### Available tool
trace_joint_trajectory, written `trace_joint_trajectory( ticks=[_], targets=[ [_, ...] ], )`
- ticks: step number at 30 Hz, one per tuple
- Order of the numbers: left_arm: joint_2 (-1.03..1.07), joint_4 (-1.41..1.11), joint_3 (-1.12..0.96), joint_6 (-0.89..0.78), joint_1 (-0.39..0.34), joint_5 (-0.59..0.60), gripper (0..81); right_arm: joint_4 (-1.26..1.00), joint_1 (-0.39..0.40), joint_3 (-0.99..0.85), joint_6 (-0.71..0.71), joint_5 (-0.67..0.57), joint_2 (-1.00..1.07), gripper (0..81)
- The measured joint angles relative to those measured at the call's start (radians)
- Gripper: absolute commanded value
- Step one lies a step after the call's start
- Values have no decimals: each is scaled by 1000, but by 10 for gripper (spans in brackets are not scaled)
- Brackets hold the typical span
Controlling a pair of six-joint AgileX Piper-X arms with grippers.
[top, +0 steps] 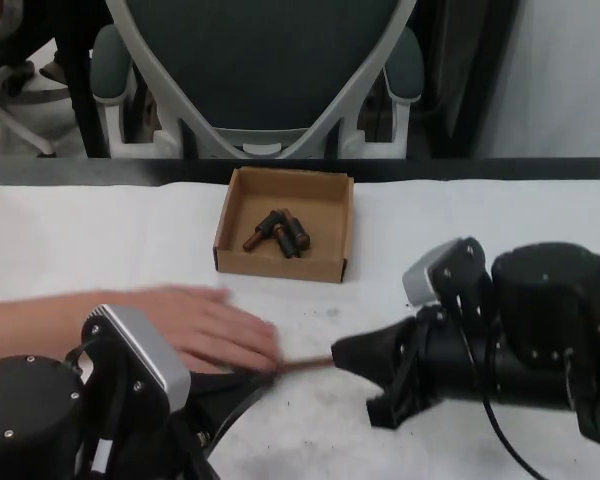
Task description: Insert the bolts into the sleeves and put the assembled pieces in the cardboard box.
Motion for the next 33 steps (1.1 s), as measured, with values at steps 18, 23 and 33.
trace_joint_trajectory(
  ticks=[18, 23, 33],
  targets=[
    [1, 319, -147, 0, 3, 0, 8, 0, 86, 76, -48, 30, -18, 3],
    [3, 430, -206, 0, 47, 0, 8, 45, 86, 61, -60, 101, -18, 3],
    [3, 583, -306, -101, 178, 93, 8, 489, 86, -195, -187, 273, -18, 3]
  ],
)
